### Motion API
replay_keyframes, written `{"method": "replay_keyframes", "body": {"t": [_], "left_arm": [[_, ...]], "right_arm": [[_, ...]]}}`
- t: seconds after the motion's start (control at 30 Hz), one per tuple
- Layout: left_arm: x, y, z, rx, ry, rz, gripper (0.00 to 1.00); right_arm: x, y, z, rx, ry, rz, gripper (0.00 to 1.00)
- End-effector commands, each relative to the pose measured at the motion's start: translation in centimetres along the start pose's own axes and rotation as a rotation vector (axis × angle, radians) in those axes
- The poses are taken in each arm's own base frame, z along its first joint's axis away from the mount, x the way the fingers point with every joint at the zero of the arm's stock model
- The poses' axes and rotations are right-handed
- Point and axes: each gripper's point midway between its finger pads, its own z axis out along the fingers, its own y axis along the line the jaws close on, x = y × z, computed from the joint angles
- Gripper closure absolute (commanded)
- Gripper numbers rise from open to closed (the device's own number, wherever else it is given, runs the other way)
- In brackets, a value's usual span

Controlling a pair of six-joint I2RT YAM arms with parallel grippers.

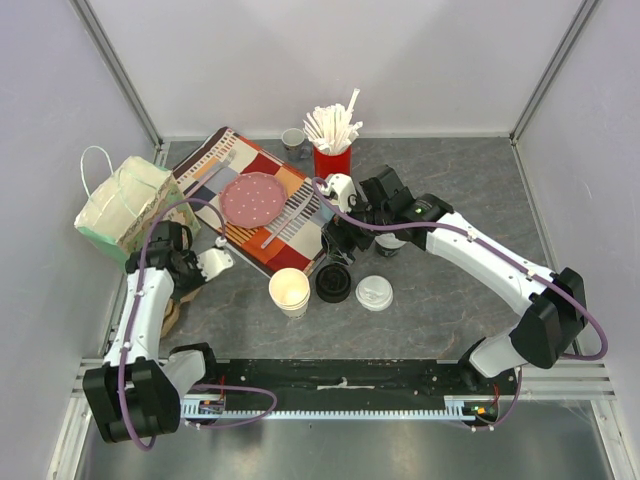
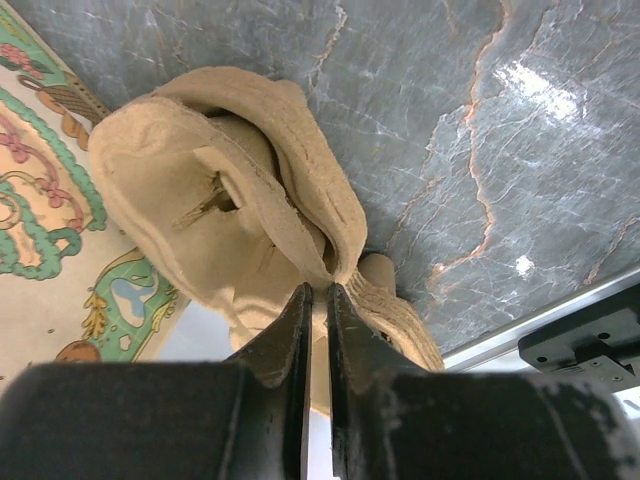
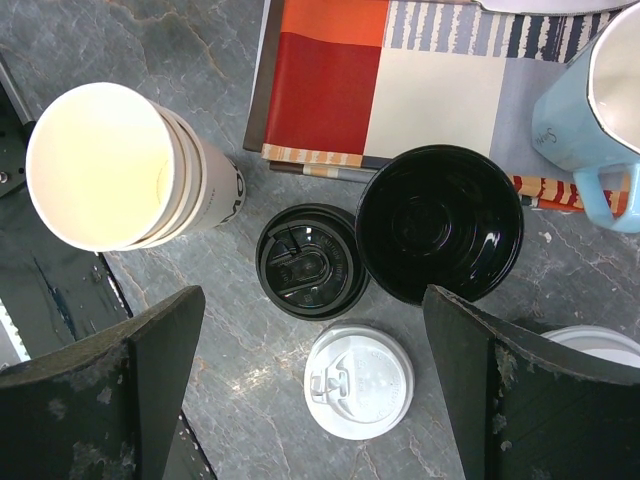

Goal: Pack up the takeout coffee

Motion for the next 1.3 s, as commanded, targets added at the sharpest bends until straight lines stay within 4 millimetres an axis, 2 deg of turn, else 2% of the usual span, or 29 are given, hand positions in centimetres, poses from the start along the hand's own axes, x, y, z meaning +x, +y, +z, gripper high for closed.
{"method": "replay_keyframes", "body": {"t": [0.0, 0.2, 0.43, 0.6, 0.8, 0.93, 1.17, 1.27], "left_arm": [[-1.2, 1.8, -2.0, -0.06, -0.061, 0.001, 0.98], [-1.5, 3.2, -3.2, -0.105, -0.058, -0.024, 0.98], [-1.6, 2.5, -2.5, -0.088, -0.071, -0.032, 0.98], [-2.6, 4.9, -4.6, -0.201, -0.121, -0.054, 0.98], [-3.2, 4.9, -6.5, -0.193, -0.155, -0.07, 0.98], [-3.6, 3.9, -7.5, -0.159, -0.183, -0.083, 0.98], [-7.1, 4.1, -11.4, -0.164, -0.377, -0.094, 0.98], [-7.8, 4.0, -12.2, -0.151, -0.417, -0.089, 0.98]], "right_arm": [[-2.1, 0.2, -0.8, 0.011, -0.05, -0.031, 0.02], [-2.5, 0.3, -0.9, 0.01, -0.064, -0.029, 0.02], [-2.1, 0.5, -1.1, 0.012, -0.069, -0.039, 0.02], [-2.3, 0.6, -1.3, 0.009, -0.081, -0.045, 0.02], [-2.7, 1.1, -1.4, -0.008, -0.117, -0.046, 0.02], [-3.9, 0.9, -2.0, 0.012, -0.162, -0.027, 0.02], [-7.5, 0.1, -3.9, 0.095, -0.301, 0.071, 0.02], [-8.7, 0.3, -4.7, 0.098, -0.363, 0.099, 0.02]]}}
